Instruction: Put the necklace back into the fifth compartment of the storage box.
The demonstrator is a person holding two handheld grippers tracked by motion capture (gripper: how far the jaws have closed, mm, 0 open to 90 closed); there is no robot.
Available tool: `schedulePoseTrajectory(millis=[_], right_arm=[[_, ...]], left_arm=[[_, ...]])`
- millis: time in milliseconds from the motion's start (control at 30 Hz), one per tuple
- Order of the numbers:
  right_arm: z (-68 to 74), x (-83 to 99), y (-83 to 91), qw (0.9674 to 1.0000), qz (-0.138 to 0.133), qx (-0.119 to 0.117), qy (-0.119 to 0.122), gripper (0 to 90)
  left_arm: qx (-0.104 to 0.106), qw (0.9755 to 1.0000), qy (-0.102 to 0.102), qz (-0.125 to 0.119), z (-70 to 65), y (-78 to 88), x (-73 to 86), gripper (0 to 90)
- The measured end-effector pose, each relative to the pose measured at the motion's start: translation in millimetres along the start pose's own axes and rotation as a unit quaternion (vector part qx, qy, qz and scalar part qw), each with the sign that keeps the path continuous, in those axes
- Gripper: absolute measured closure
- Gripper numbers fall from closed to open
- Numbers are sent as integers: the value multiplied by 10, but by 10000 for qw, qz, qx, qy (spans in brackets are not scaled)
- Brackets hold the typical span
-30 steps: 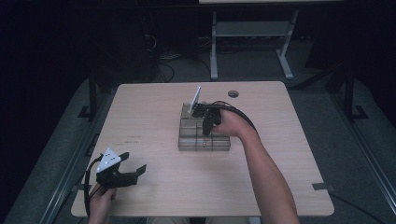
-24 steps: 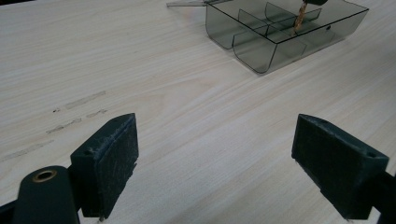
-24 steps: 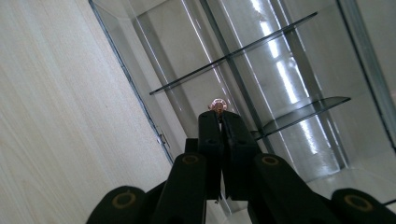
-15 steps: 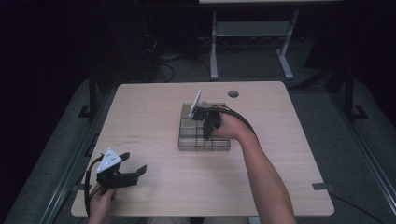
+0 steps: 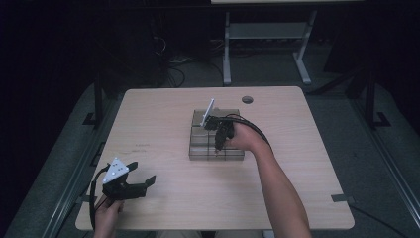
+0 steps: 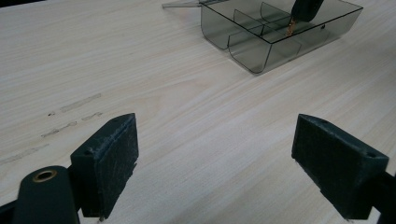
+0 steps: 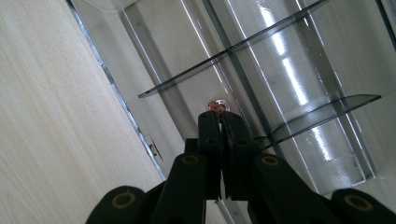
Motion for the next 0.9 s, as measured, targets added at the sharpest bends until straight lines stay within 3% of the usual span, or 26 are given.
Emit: schedulePoseTrajectory(millis=[333, 900], right_arm=[[-4, 3, -11, 10000, 8, 36, 11, 867], [20, 33, 69, 9999, -94, -9, 72, 777]], left_arm=[[10, 10000, -20, -1, -2, -1, -1, 143], [19, 10000, -12, 0, -14, -14, -1, 143]])
Point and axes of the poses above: each handheld gripper's, and its own axes: y roughly backward along the jaws, x roughly out of its underside, z roughly to its left, the point moved 7 cm from there along -y, roughly forward along the jaws, and after that the axes turned 4 degrees about -z, right-handed, at the moved point
